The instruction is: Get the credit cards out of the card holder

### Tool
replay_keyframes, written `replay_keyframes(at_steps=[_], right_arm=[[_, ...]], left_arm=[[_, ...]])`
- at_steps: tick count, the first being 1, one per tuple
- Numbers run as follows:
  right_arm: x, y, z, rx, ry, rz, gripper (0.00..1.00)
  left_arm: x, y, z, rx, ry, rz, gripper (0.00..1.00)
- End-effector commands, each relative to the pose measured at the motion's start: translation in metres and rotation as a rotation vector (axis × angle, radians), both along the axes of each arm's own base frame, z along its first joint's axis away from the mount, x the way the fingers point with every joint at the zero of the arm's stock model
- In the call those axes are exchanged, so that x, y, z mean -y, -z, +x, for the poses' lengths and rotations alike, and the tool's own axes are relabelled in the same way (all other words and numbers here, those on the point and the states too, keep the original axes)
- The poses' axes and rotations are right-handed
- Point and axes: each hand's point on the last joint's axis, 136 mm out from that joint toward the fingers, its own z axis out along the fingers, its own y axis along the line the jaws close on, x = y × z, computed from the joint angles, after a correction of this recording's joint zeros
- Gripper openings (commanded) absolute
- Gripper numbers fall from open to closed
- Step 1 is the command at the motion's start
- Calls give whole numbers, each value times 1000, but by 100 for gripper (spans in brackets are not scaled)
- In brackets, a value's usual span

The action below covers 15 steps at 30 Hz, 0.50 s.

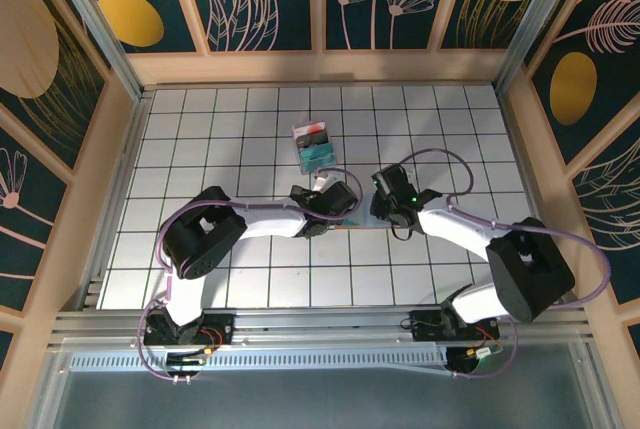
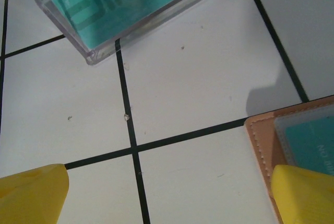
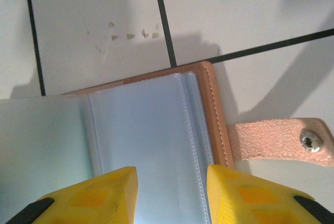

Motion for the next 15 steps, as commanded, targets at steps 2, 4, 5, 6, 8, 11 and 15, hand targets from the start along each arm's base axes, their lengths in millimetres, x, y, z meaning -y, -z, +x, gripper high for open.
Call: replay_keyframes(at_steps=[2,4,5,6,8,11,15], right_arm=[[9,-13,3,46,32,37,40],[10,-17,2,57,33,51,40],[10,-19,1,64,33,56,40],[11,-20,0,68,35,59,40],[22,-25,3,83,70,61,40],[30,-32,2,105,97,57,40],[43,-46,1,145,136,56,40]], left_arm=[[8,-3,1,-20,17,8,99],[14,-7,1,-16,27,6,99],[17,-9,1,-15,31,7,99],[20,-11,1,-12,35,5,99],[27,-15,1,-10,44,1,99],[41,-18,-1,-8,64,-6,99],[62,-16,-2,-14,94,-16,99]])
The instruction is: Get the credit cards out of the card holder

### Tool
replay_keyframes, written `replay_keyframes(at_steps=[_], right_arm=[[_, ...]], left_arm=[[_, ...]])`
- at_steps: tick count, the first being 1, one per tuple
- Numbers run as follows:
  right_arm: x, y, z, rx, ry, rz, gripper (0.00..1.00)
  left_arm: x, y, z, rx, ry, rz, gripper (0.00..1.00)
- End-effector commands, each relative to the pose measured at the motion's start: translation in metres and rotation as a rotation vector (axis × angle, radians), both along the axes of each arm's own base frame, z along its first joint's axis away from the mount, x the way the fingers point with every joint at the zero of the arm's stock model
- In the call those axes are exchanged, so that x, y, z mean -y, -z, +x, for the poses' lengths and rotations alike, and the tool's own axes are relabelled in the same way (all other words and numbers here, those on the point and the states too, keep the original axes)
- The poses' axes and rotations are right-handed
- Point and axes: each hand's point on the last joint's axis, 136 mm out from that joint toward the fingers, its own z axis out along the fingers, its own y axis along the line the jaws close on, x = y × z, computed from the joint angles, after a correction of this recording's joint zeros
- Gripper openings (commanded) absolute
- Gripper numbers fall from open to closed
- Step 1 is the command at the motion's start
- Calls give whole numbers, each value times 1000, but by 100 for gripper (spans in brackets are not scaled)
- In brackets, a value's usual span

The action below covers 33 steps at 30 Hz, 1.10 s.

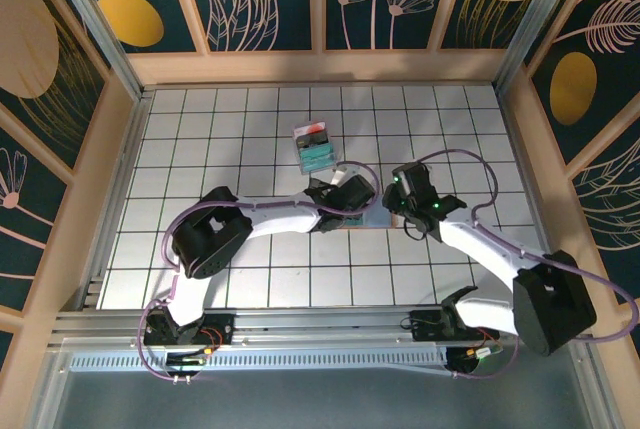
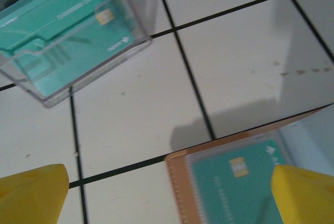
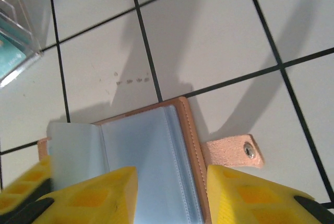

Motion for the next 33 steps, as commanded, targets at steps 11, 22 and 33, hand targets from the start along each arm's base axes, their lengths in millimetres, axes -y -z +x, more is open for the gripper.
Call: replay_keyframes(at_steps=[11,22,33], right_arm=[[52,-37,-12,114,176,-39,39],[31,-48,-9,109,81,26,35],[-32,-31,-3,20,-137,215,41]], left_arm=[[29,16,4,-34,21,46,99],[-31,-18,6,53,-180,52,99],[-78,7,-11,-87,-177,16,99]])
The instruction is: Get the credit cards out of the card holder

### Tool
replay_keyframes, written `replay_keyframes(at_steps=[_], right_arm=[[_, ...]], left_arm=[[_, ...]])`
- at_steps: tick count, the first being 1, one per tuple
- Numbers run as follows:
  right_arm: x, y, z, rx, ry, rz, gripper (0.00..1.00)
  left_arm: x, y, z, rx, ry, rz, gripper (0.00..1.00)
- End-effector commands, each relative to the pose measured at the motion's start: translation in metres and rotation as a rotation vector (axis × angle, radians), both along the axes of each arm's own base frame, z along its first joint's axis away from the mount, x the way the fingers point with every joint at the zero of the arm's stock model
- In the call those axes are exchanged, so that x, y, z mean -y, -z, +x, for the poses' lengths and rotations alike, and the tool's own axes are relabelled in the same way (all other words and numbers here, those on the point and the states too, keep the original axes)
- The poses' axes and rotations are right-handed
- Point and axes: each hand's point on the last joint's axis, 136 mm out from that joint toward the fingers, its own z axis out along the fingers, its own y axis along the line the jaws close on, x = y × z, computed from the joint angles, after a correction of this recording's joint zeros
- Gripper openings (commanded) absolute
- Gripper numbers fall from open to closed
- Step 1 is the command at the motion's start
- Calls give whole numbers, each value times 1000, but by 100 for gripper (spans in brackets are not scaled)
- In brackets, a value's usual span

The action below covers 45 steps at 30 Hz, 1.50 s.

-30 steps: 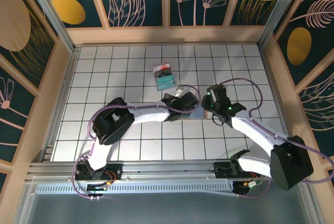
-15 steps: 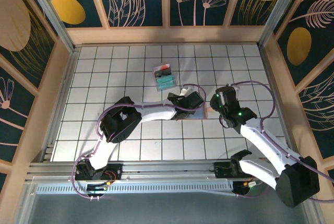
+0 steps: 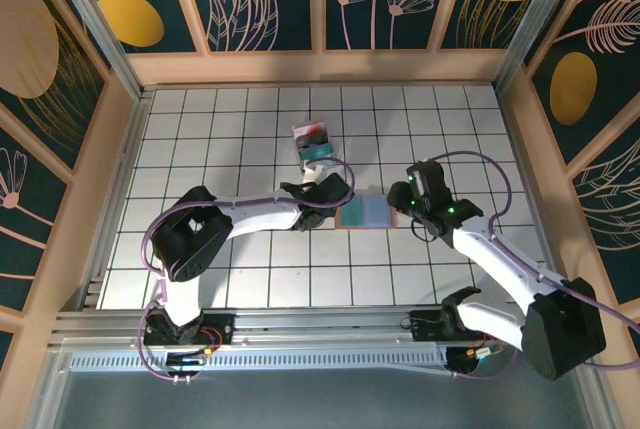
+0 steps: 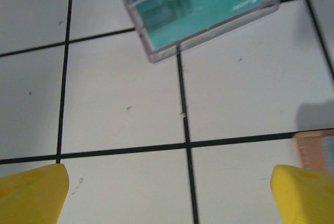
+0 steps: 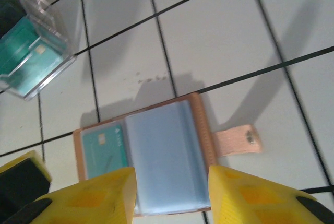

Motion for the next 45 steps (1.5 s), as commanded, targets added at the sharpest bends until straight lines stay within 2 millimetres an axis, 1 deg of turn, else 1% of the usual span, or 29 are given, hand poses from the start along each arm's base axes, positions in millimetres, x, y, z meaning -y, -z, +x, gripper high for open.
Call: replay_keyframes(at_steps=[1,6,9,11,12,13,15,17,20,24,27,34,37,45], right_arm=[[-36,-9,6,12,-114,126,40],[-64,5,6,-35,-182,189,36],[-76,16,5,-74,-210,167,36],[-79,26,8,-103,-211,146,36],[-85,30,5,-118,-230,136,36],[-87,34,5,-127,-235,132,36],[-89,41,8,-146,-234,123,36],[-91,45,11,-156,-237,115,33],[-92,51,15,-166,-241,100,32],[-92,60,18,-184,-242,83,32],[-95,65,18,-195,-256,87,32],[-95,80,18,-227,-262,74,31],[-95,84,18,-236,-264,72,31],[-102,87,15,-245,-291,107,26]], left_arm=[[9,2,-9,-36,48,-37,99],[16,4,-10,-52,78,-55,99],[16,10,-10,-58,79,-40,99],[17,15,-11,-70,86,-41,99],[18,16,-11,-72,88,-41,99],[18,18,-11,-75,87,-41,99],[19,20,-12,-75,88,-50,99],[21,21,-12,-79,93,-64,99],[23,27,-15,-96,102,-76,99],[21,35,-17,-113,97,-60,99],[16,43,-20,-130,89,-38,99],[9,56,-26,-160,81,-10,99],[8,57,-26,-161,83,-6,99],[8,64,-30,-182,90,-4,99]])
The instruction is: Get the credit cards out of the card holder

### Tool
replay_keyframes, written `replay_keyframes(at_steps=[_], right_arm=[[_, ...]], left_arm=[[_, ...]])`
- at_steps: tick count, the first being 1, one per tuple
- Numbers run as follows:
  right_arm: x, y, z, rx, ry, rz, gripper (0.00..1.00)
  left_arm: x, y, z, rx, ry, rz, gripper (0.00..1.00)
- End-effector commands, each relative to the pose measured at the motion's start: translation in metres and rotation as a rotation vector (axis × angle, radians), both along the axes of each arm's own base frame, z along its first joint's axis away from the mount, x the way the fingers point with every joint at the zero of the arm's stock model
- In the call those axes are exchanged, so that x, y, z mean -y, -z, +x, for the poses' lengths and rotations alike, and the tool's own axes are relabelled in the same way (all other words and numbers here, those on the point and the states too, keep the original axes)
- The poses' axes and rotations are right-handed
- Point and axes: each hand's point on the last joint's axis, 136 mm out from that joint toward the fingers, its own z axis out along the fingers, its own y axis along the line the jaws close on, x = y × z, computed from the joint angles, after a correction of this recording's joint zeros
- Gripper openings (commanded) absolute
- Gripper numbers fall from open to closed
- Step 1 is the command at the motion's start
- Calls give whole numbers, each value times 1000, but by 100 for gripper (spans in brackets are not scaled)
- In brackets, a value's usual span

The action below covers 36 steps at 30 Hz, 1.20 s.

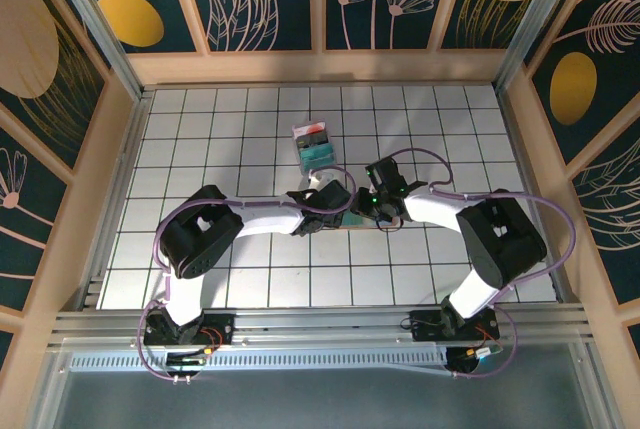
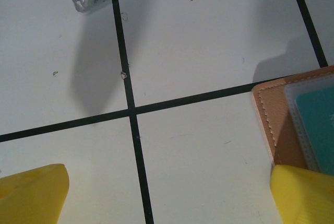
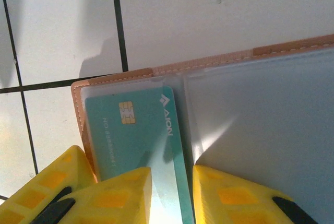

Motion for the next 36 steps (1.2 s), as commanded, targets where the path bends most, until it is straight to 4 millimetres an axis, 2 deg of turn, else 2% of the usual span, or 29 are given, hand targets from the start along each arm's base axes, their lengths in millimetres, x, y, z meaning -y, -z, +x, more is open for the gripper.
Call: replay_keyframes(at_steps=[1,6,12,18,23,29,36], right_arm=[[-10,-2,3,9,-37,39,25],[-11,-1,-2,-5,-52,53,25],[2,2,-4,-8,-22,-10,34],[0,10,-8,-34,-29,4,36],[9,16,-8,-42,1,-43,38],[6,9,-7,-28,1,-21,37],[4,9,-8,-29,-4,-4,36]], left_arm=[[-13,30,-15,-77,5,61,99],[-13,30,-14,-74,3,68,99],[-12,32,-14,-80,6,70,99],[-14,29,-14,-76,2,72,99],[-18,17,-14,-58,-13,69,99],[-21,2,-13,-28,-32,48,99],[-21,14,-14,-48,-29,63,99]])
